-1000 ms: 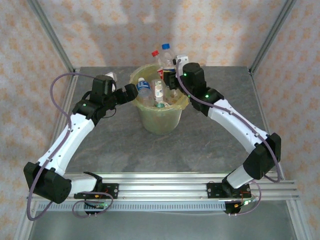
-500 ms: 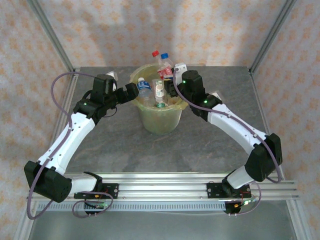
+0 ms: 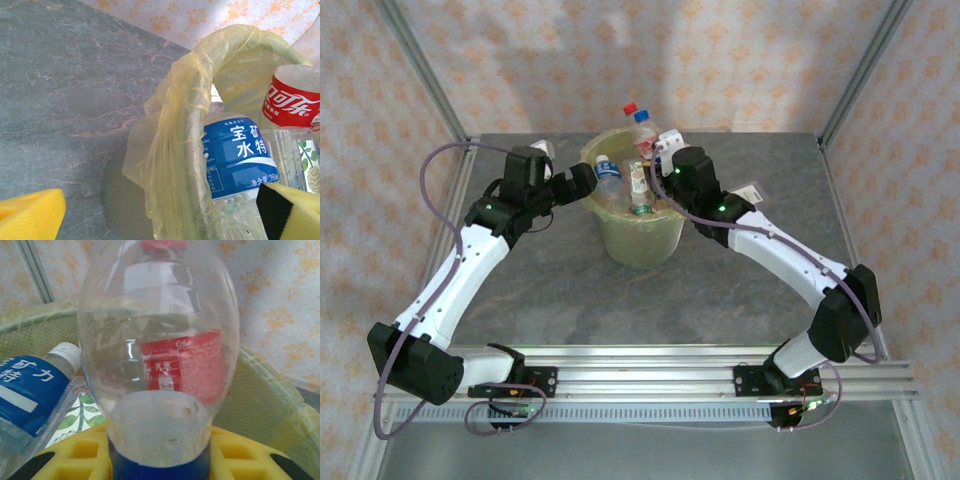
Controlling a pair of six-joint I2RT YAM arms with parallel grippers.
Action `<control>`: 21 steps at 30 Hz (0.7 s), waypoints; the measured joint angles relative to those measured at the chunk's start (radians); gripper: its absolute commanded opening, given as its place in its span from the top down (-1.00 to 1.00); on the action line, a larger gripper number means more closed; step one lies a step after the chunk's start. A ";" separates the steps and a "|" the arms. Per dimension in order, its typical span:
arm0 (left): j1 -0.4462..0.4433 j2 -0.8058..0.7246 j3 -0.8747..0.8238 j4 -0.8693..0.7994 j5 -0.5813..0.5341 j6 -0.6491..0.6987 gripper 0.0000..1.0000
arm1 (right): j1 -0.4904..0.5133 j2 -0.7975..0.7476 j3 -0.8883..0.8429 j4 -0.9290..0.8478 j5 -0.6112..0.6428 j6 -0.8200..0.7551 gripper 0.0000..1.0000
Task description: Put the plastic bottles in the bin
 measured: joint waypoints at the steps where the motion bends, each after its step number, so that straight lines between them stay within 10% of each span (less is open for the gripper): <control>1: 0.000 0.000 0.000 0.000 0.000 0.000 -1.00 | 0.000 0.005 0.005 -0.006 0.005 -0.003 0.32; 12: 0.000 0.004 0.008 -0.001 -0.007 0.001 -1.00 | 0.000 0.040 0.149 -0.221 0.007 0.004 -0.56; 21: 0.000 0.004 0.015 -0.002 -0.021 0.003 -1.00 | 0.010 0.028 0.283 -0.338 0.016 0.033 -0.74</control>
